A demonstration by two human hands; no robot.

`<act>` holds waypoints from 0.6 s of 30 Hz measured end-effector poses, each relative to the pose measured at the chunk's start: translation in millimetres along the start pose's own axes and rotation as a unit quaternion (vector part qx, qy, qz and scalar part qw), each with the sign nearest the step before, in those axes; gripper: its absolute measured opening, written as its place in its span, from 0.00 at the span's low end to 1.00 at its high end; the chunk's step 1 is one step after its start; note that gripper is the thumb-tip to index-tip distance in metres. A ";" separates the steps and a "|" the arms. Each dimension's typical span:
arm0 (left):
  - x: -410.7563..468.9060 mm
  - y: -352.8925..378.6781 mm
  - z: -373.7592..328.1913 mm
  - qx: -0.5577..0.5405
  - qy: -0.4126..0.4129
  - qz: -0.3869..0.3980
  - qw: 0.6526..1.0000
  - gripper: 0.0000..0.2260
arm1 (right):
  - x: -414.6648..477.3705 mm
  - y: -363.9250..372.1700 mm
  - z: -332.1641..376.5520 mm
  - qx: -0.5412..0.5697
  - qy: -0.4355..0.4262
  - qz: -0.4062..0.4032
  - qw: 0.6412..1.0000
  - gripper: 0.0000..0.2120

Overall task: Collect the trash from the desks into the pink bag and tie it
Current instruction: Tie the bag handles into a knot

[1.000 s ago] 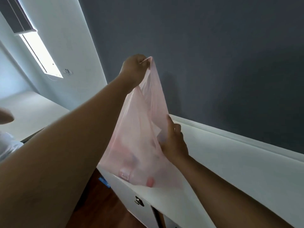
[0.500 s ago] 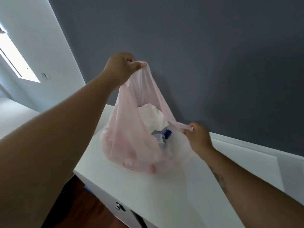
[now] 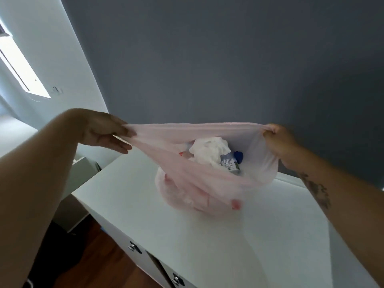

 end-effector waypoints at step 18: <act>44.8 83.7 -127.2 -0.079 0.365 0.003 0.928 0.05 | -99.8 14.4 52.9 0.202 0.089 -0.075 0.972 0.18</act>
Point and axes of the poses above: each hand's wrist, its own x-axis towards the middle knuckle, its own y-axis out of the palm, z = x × y, the point moved 1 cm from there along x, towards the middle knuckle, and after that the axes turned 3 degrees about x, right-handed, at the moved point
